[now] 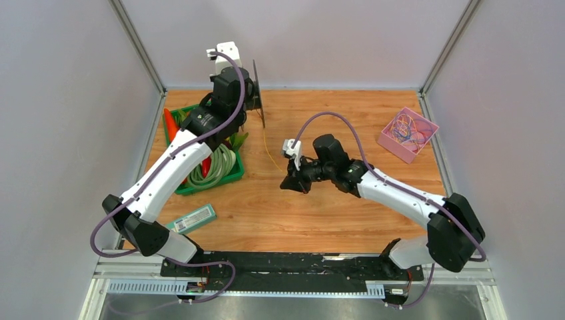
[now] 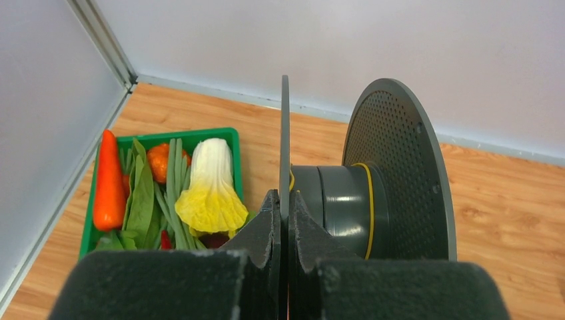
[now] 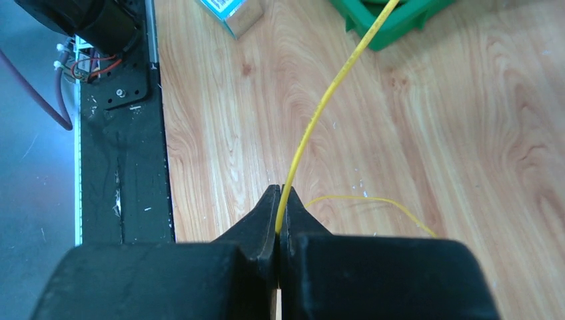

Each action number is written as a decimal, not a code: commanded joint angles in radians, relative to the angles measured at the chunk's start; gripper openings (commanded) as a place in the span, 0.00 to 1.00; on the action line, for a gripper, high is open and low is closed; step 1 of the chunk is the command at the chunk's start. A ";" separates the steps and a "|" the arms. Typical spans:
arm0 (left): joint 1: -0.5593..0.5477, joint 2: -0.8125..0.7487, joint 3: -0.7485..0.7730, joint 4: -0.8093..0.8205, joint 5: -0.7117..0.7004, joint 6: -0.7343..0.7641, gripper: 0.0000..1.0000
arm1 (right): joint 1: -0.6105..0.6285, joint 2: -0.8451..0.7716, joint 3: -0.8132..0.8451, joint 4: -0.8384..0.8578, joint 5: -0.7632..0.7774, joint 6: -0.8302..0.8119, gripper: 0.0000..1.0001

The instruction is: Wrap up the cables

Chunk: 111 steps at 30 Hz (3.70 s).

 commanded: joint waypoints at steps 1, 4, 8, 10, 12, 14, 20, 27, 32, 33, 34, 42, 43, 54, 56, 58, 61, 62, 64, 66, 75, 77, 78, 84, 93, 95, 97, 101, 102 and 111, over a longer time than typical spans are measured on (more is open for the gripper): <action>-0.006 -0.025 -0.070 0.073 -0.007 0.059 0.00 | 0.001 -0.124 0.106 -0.071 0.010 -0.113 0.00; -0.020 -0.058 -0.182 0.146 -0.007 0.147 0.00 | -0.001 -0.171 0.149 -0.094 0.073 -0.164 0.00; -0.072 -0.063 -0.252 0.156 -0.041 0.208 0.00 | 0.001 -0.208 0.195 -0.087 0.130 -0.259 0.00; -0.087 -0.078 -0.282 0.151 -0.019 0.198 0.00 | -0.001 -0.216 0.207 -0.047 0.193 -0.299 0.00; -0.103 -0.098 -0.307 0.153 -0.007 0.199 0.00 | -0.001 -0.216 0.218 -0.005 0.268 -0.345 0.00; -0.107 -0.123 -0.344 0.166 0.059 0.211 0.00 | -0.005 -0.205 0.221 0.050 0.364 -0.392 0.00; -0.138 -0.206 -0.448 0.237 0.183 0.401 0.00 | -0.073 -0.141 0.232 0.274 0.492 -0.422 0.00; -0.147 -0.305 -0.515 0.211 0.428 0.542 0.00 | -0.168 -0.026 0.334 0.342 0.483 -0.382 0.00; -0.147 -0.373 -0.486 0.145 0.613 0.638 0.00 | -0.269 0.035 0.387 0.320 0.457 -0.319 0.00; -0.147 -0.382 -0.464 0.121 0.646 0.656 0.00 | -0.300 0.042 0.384 0.314 0.452 -0.308 0.00; -0.147 -0.388 -0.441 0.107 0.662 0.676 0.00 | -0.317 0.046 0.376 0.305 0.434 -0.301 0.00; -0.149 -0.394 -0.335 0.070 0.648 0.817 0.00 | -0.450 0.104 0.252 0.198 0.253 -0.203 0.09; -0.147 -0.393 -0.315 0.071 0.651 0.816 0.00 | -0.458 0.123 0.249 0.141 0.217 -0.180 0.12; -0.149 -0.315 -0.043 0.001 0.717 0.791 0.00 | -0.499 0.079 0.100 0.010 0.018 -0.046 0.68; -0.149 -0.308 -0.023 0.002 0.720 0.790 0.00 | -0.499 0.063 0.078 -0.003 0.017 -0.049 0.68; -0.149 -0.305 -0.012 0.010 0.720 0.787 0.00 | -0.501 0.063 0.058 -0.022 0.018 -0.055 0.68; -0.149 -0.296 0.004 0.018 0.719 0.776 0.00 | -0.502 0.068 0.028 -0.043 0.011 -0.055 0.68; -0.149 -0.295 0.008 0.018 0.719 0.774 0.00 | -0.502 0.063 0.016 -0.043 0.008 -0.052 0.68; -0.149 -0.295 0.011 0.028 0.709 0.768 0.00 | -0.501 0.057 -0.003 -0.040 0.001 -0.044 0.69; -0.147 -0.293 0.009 0.038 0.694 0.770 0.00 | -0.501 0.045 -0.017 -0.034 -0.006 -0.021 0.71; -0.149 -0.278 0.026 0.065 0.544 0.629 0.00 | -0.501 -0.027 -0.075 0.047 -0.034 0.203 0.74; -0.149 -0.278 0.018 0.077 0.524 0.593 0.00 | -0.499 -0.033 -0.078 0.050 -0.023 0.221 0.74; -0.149 -0.279 0.011 0.088 0.515 0.573 0.00 | -0.499 -0.036 -0.078 0.050 -0.016 0.230 0.74; -0.149 -0.252 0.029 0.088 0.410 0.478 0.00 | -0.502 -0.032 -0.017 0.042 0.086 0.278 0.75; -0.149 -0.210 0.067 0.065 0.220 0.411 0.00 | -0.467 0.005 0.065 0.078 0.087 0.397 0.73; -0.147 -0.200 0.081 0.047 0.185 0.392 0.00 | -0.435 -0.016 0.055 0.093 0.096 0.355 0.72; -0.150 -0.193 0.093 0.025 0.177 0.376 0.00 | -0.395 -0.055 0.035 0.098 0.106 0.246 0.70; -0.152 -0.196 0.089 0.012 0.194 0.337 0.00 | -0.309 -0.138 -0.043 0.118 0.124 -0.008 0.70; -0.153 -0.196 0.087 0.008 0.200 0.337 0.00 | -0.286 -0.156 -0.060 0.159 0.138 -0.076 0.70; -0.160 -0.167 0.101 -0.025 0.185 0.296 0.00 | -0.105 -0.178 -0.173 0.398 0.282 -0.561 0.69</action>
